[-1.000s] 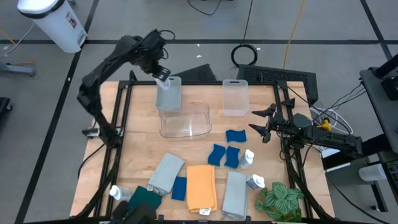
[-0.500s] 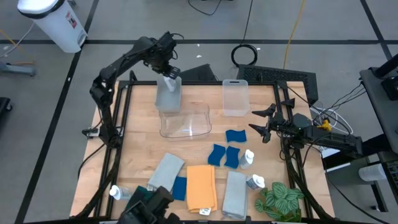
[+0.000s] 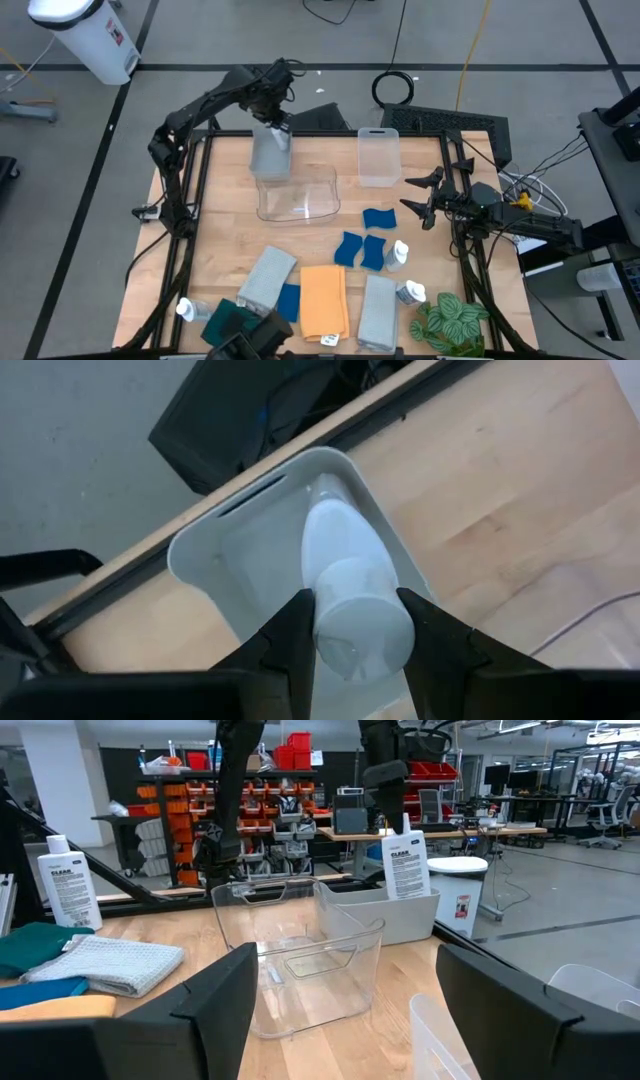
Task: Pick & Place Kitchen Items
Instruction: Put the white plastic restorer bottle into the gray bin
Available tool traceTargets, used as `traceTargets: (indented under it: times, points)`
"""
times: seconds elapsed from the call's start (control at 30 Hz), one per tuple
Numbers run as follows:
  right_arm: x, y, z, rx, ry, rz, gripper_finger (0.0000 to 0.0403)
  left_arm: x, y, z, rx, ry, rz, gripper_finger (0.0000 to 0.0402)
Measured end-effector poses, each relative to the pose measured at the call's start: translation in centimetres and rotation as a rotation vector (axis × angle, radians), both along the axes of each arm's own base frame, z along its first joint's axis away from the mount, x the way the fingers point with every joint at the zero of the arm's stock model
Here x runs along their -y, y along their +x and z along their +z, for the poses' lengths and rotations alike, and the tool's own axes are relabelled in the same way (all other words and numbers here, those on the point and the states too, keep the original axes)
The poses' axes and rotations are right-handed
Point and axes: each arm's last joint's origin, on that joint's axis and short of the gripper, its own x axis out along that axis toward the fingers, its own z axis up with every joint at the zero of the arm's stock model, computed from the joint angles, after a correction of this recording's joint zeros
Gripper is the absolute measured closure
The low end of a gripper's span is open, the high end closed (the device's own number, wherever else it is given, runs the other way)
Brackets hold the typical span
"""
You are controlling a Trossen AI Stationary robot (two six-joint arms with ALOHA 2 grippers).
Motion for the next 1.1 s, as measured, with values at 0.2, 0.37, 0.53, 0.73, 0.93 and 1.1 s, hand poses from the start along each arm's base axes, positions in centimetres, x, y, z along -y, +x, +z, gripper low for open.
traceTargets:
  times: [0.2,0.37,0.53,0.73,0.93,1.1]
  points:
    - [0.0,0.0,0.0,0.000,0.000,0.000,0.0124,-0.1,0.1,-0.3,0.008,-0.002,0.014,0.0285]
    - [0.0,0.0,0.0,0.000,0.000,0.000,0.0124,0.0,0.0,-1.3,-0.016,-0.025,0.014,0.0285]
    - [0.0,0.0,0.0,0.000,0.000,0.000,0.0124,0.0,0.0,-2.1,-0.022,-0.042,0.012,0.0285]
    - [0.0,0.0,0.0,0.000,0.000,0.000,0.0124,-0.1,0.2,-2.1,-0.005,-0.027,0.012,0.0285]
    - [0.0,0.0,0.0,0.000,0.000,0.000,0.0124,-0.1,0.2,-2.1,-0.002,-0.025,0.013,0.0280]
    - [0.0,0.0,0.0,0.000,0.000,0.000,0.0124,0.1,0.6,-2.1,0.006,-0.006,-0.004,0.0240]
